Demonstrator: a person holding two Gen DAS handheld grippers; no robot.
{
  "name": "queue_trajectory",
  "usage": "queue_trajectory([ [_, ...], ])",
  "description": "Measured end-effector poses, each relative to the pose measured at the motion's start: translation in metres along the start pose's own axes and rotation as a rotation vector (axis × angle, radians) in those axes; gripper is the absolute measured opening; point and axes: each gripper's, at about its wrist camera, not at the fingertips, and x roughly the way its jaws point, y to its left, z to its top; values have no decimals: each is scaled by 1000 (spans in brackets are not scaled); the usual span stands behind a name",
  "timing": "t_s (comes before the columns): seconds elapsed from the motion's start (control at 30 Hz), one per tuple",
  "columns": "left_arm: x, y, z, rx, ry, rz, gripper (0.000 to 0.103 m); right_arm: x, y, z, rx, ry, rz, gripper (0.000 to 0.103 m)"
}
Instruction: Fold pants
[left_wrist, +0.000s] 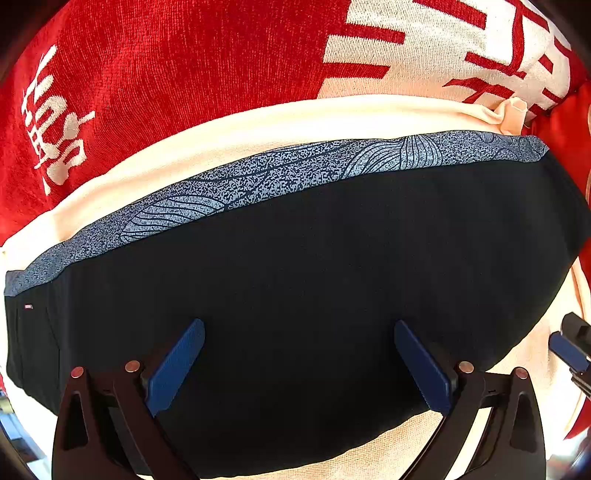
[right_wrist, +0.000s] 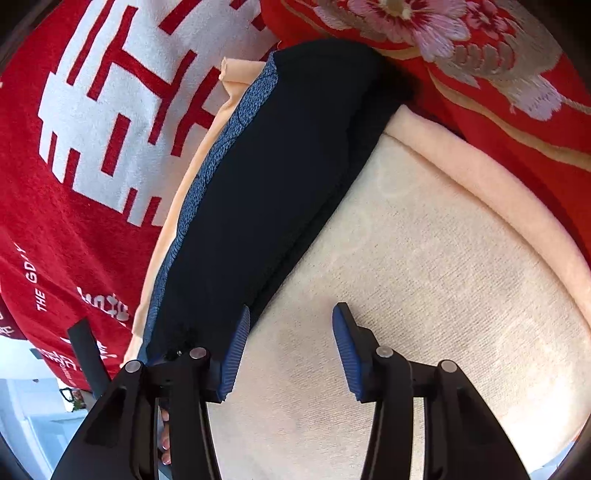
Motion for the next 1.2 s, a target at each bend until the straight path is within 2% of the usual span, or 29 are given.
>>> queue_trajectory([
  [0.37, 0, 0, 0, -2, 1, 1, 103, -2, -19, 15, 118, -116, 102, 51],
  [0.63, 3, 5, 0, -2, -4, 3, 103, 12, -19, 37, 136, -177, 213, 52],
  [0.77, 2, 5, -2, 0, -6, -10, 103, 20, -12, 49, 145, -200, 222, 53],
  [0.83, 2, 8, -1, -4, 1, -22, 103, 20, -9, 51, 161, -178, 189, 38],
  [0.87, 0, 9, 0, -9, 3, -27, 100, 20, -9, 52, 168, -163, 166, 20],
  [0.9, -3, 10, 0, -14, 2, -36, 86, 19, -9, 52, 170, -155, 162, 18],
  [0.97, -13, 8, 2, -5, -4, -48, 70, 11, -1, 52, 133, -160, 154, 16],
  [1.13, -30, -4, 6, 25, -70, -108, 67, -12, 34, 47, -37, -187, 150, 16],
  [1.2, -12, -17, 5, 34, -16, -155, 68, -17, 52, 43, -121, -191, 122, 16],
])
